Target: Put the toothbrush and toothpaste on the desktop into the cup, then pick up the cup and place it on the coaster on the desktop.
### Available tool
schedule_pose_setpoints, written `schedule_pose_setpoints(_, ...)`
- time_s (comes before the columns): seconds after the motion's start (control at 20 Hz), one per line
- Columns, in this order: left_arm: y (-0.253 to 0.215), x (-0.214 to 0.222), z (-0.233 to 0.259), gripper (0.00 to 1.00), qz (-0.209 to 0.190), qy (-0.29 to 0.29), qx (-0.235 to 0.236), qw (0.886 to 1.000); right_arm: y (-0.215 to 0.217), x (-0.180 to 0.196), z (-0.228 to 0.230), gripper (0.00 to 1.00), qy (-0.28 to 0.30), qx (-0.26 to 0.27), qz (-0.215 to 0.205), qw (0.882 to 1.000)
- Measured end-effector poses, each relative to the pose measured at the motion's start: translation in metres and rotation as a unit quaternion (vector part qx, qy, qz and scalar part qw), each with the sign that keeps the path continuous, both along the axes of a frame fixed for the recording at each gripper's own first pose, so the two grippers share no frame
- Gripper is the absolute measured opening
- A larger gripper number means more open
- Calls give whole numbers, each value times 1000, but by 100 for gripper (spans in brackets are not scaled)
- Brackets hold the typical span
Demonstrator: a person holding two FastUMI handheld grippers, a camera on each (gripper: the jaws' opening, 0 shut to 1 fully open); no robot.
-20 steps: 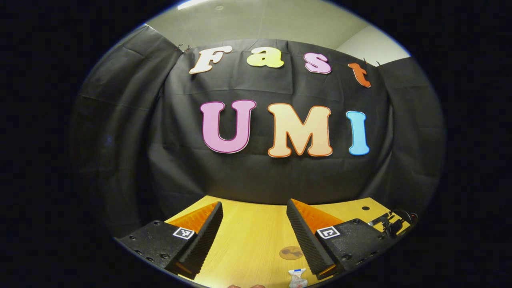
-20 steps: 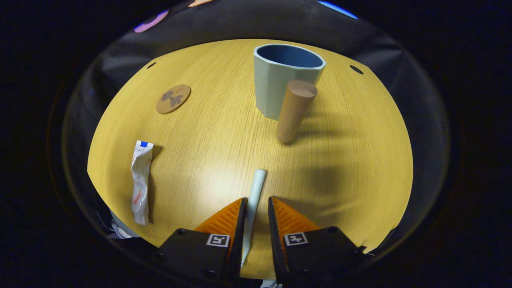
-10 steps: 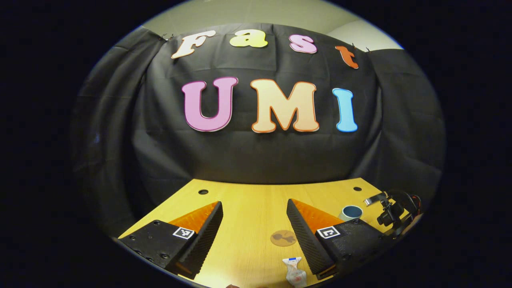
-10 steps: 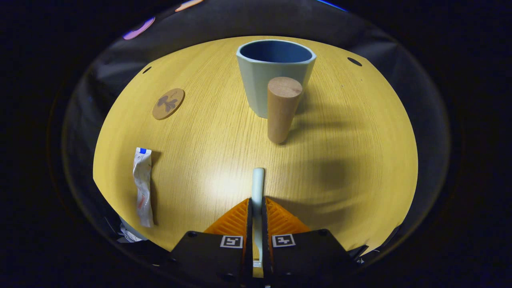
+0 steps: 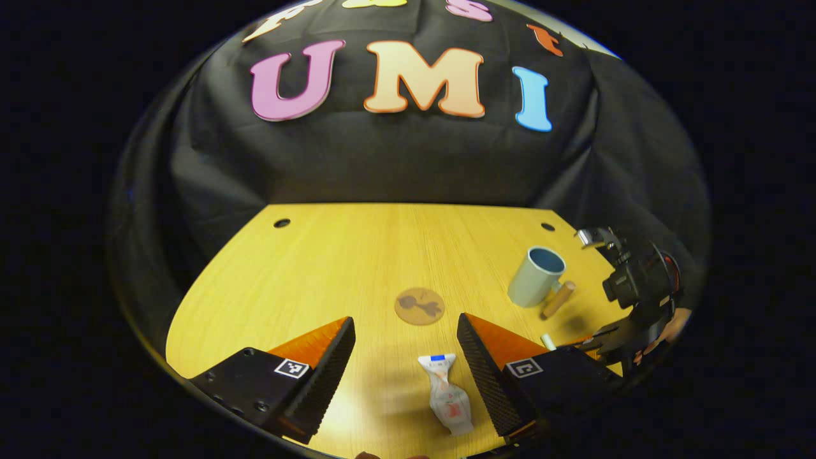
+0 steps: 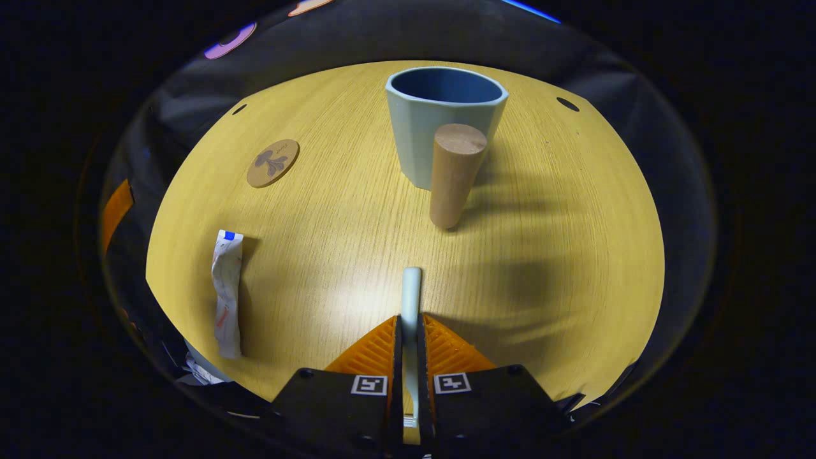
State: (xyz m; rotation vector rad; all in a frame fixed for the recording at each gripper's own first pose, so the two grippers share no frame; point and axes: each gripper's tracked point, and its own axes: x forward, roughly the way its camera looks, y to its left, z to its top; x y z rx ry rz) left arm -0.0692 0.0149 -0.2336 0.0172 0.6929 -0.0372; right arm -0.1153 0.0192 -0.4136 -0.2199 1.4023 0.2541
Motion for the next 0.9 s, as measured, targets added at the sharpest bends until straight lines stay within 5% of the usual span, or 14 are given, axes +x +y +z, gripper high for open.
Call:
schedule_pose_setpoints(0.55, -23, -28, -88, 96, -18, 166, -19, 986, 0, 0, 1, 12, -5, 0, 2, 1000)
schedule_pose_setpoints(0.9, -25, -41, -123, 89, -2, 263, -22, 964, 0, 2, 1, 12, -5, 1, 4, 1000)
